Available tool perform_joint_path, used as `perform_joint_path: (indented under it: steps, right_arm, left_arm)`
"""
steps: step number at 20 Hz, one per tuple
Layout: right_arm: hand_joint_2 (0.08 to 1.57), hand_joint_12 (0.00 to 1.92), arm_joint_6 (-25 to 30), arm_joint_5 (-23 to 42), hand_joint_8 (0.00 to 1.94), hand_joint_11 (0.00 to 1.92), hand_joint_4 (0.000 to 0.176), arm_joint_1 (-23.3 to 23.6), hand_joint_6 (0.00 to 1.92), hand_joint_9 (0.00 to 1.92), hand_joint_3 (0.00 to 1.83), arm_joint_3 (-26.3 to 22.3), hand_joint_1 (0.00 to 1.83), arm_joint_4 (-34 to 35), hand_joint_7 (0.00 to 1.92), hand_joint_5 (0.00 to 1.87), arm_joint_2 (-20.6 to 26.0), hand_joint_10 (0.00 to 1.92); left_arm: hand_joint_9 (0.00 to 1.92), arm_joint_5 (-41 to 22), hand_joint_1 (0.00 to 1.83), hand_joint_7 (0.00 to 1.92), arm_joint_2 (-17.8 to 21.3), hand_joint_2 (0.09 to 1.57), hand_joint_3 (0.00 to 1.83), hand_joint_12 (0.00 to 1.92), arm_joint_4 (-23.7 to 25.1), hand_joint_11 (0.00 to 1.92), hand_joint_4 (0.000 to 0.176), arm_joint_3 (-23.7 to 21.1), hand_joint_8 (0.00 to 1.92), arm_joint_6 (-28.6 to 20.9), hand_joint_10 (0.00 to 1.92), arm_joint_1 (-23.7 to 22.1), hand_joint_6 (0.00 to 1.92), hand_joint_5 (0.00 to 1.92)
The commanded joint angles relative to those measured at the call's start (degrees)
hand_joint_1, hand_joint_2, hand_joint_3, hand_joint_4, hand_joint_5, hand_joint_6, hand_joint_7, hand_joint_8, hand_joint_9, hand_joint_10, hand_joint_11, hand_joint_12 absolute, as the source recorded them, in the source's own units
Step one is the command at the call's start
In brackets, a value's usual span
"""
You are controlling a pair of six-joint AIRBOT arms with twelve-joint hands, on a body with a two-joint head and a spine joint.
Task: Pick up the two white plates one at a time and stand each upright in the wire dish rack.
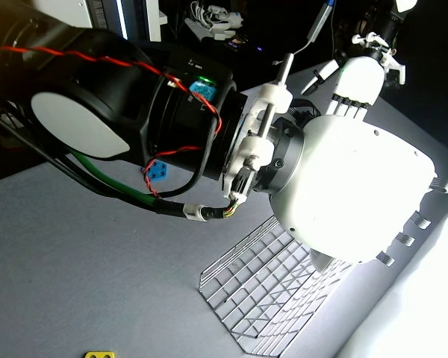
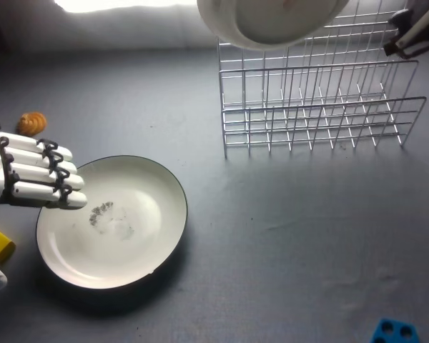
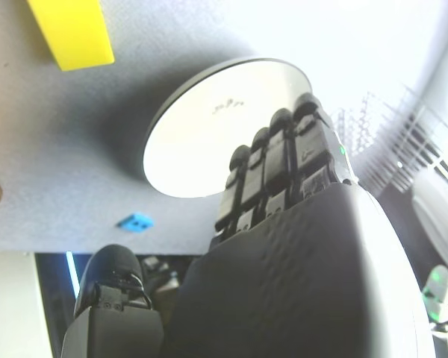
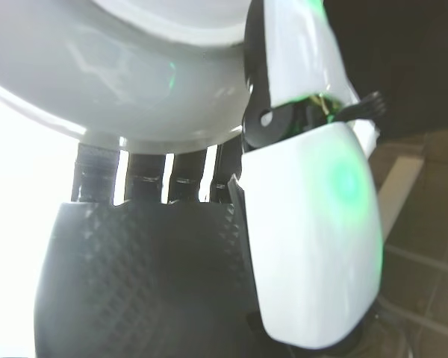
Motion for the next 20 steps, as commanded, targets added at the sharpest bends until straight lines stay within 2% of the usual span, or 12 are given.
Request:
perform_joint_path:
  steps: [1,8,10,11,12,16,20]
  right_arm:
    - [1.09,0.95,0.9,7.2,0.87,0.89,0.000,1.3,1.05,0.95,0.00,0.5,1.38,0.7,1.02,0.97,0.3,1.03]
    - [1.09,0.96,0.9,4.2,0.80,0.87,0.000,1.5,1.04,0.95,0.00,2.8,1.38,0.0,1.05,0.98,0.3,1.04]
    - [1.10,0.97,1.1,3.7,0.84,0.87,0.000,1.5,1.07,0.93,0.00,3.8,1.38,0.0,1.02,0.96,0.2,1.07]
    - [1.09,0.97,1.2,3.4,0.80,0.88,0.000,1.5,1.04,0.98,0.00,4.2,1.38,0.0,1.04,0.98,0.1,1.02]
    - [1.08,0.96,1.3,3.0,0.77,0.89,0.000,1.5,1.03,0.99,0.00,4.5,1.38,0.0,1.06,0.98,0.1,1.00]
    - [1.11,0.99,1.9,1.7,0.88,0.86,0.000,1.2,1.08,0.91,0.00,5.3,1.37,0.0,0.99,0.96,0.1,1.10]
    - [1.10,1.00,1.8,1.8,0.85,0.86,0.000,0.3,1.05,0.94,0.00,5.9,1.38,0.0,1.01,0.97,0.1,1.07]
  left_arm:
    - [0.00,-0.5,0.00,0.00,0.1,1.12,0.02,0.00,-2.6,0.00,0.000,0.4,0.00,-0.1,0.00,0.0,0.00,0.00]
    - [0.00,0.4,0.00,0.00,-0.8,1.08,0.00,0.00,-2.6,0.00,0.000,0.6,0.00,-0.3,0.00,1.0,0.00,0.00]
    - [0.00,0.7,0.00,0.00,-1.1,1.10,0.00,0.00,-2.6,0.00,0.000,0.6,0.00,-0.3,0.00,1.2,0.00,0.00]
    - [0.00,0.8,0.00,0.00,-1.3,1.13,0.02,0.00,-2.6,0.00,0.000,0.6,0.00,-0.5,0.00,1.3,0.00,0.00]
    - [0.00,1.0,0.00,0.00,-1.4,1.09,0.00,0.00,-2.6,0.00,0.000,0.6,0.00,-0.6,0.00,1.4,0.00,0.00]
    - [0.00,1.6,0.00,0.00,-1.9,1.08,0.00,0.00,-2.6,0.00,0.000,0.4,0.00,-0.6,0.00,2.1,0.00,0.00]
    - [0.00,1.6,0.00,0.00,-1.9,1.12,0.01,0.00,-2.7,0.00,0.000,0.4,0.00,-0.7,0.00,2.1,0.00,0.00]
